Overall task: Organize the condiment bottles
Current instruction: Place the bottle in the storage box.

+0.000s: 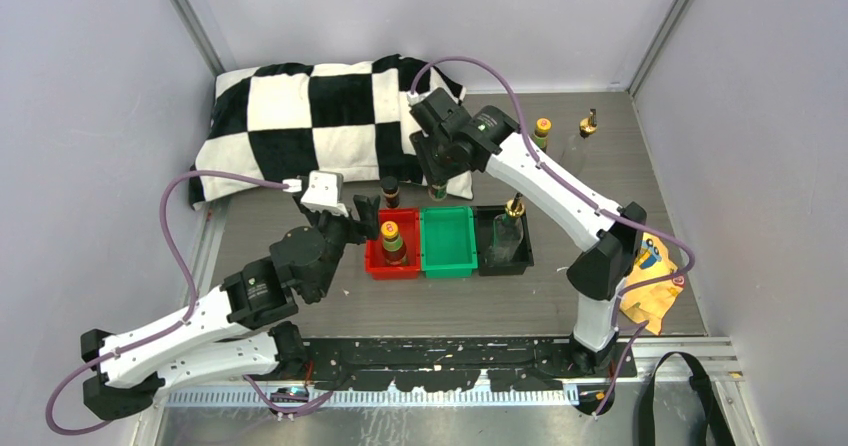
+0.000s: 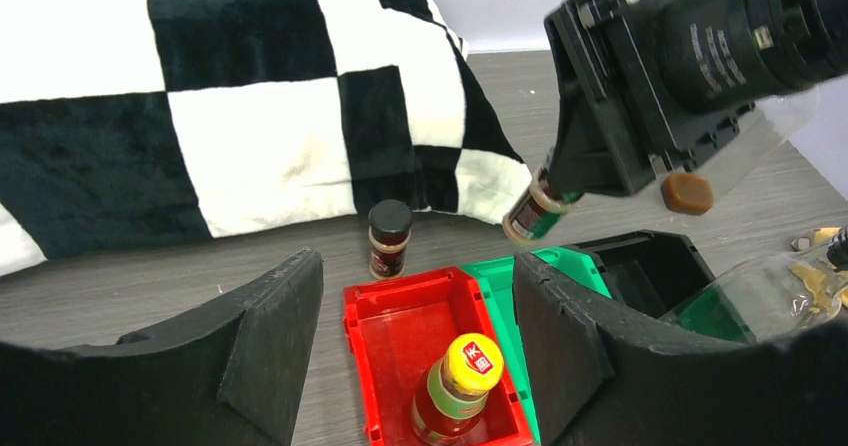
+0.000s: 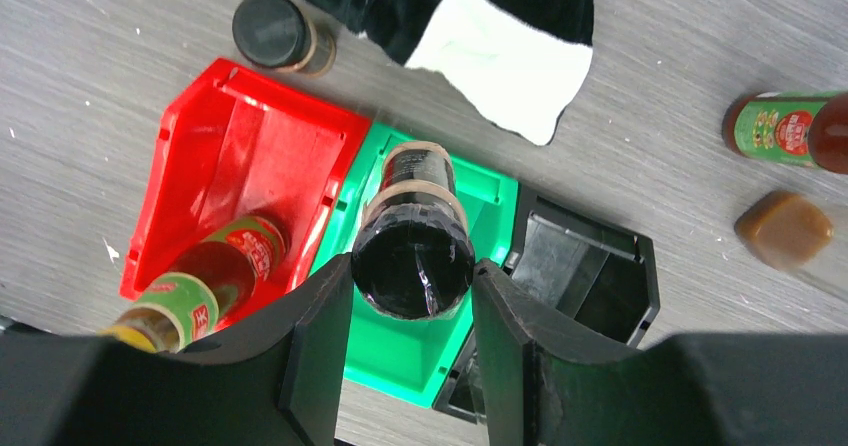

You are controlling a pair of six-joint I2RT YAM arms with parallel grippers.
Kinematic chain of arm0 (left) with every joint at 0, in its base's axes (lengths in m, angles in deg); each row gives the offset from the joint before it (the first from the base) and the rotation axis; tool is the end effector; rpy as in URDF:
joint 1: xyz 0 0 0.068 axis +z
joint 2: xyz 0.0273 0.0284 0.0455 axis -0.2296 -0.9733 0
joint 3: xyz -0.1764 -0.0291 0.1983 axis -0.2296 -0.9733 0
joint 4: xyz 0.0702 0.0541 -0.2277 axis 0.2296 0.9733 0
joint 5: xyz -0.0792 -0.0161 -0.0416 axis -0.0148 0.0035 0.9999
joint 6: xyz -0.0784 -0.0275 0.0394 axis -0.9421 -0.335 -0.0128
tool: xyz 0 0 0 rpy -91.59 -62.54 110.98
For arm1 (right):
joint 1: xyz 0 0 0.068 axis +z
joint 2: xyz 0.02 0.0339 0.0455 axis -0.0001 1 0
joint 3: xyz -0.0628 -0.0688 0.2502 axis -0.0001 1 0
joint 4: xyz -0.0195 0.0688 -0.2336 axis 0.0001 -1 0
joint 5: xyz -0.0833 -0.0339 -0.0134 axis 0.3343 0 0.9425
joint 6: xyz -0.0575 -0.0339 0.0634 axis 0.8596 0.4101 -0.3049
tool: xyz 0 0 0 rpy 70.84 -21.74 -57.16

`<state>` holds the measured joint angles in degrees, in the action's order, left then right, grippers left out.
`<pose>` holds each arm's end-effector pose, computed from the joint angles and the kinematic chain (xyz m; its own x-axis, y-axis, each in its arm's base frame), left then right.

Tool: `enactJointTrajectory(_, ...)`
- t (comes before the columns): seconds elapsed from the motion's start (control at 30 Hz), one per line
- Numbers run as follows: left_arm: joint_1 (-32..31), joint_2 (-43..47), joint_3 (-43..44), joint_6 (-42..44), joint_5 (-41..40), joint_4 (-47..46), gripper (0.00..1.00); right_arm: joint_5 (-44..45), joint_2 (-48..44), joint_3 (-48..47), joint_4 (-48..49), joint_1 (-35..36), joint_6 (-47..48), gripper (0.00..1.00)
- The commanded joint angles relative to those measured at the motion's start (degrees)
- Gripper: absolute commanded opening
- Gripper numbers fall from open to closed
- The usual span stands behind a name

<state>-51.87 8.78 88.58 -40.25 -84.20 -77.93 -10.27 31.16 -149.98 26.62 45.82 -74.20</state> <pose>0.1303 -0.1277 0.3605 -0.0823 -0.1635 -0.9831 0.2262 0.9577 -0.1782 0.2932 0.2732 0.3307 -0.7026 -0.3542 -0.6172 -0.4268 0.9038 -0.0327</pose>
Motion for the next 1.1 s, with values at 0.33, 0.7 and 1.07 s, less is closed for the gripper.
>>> enactJointTrajectory(0.33, -0.11, 1.16, 0.97, -2.74, -0.95, 0.22, 0.7, 3.92, -12.63, 13.38, 3.7, 4.13, -1.84, 0.01)
enactJointTrajectory(0.7, -0.15, 1.37, -0.73, -3.9, -1.38, -1.11, 0.69, 4.09, -18.26, 23.98, 7.99, 6.67, -3.49, 0.01)
enactJointTrajectory(1.07, -0.15, 2.72, -1.5, 0.31, -1.1, -6.26, 0.78, 3.21, -21.14, 30.07, 11.27, 8.09, -3.85, 0.01)
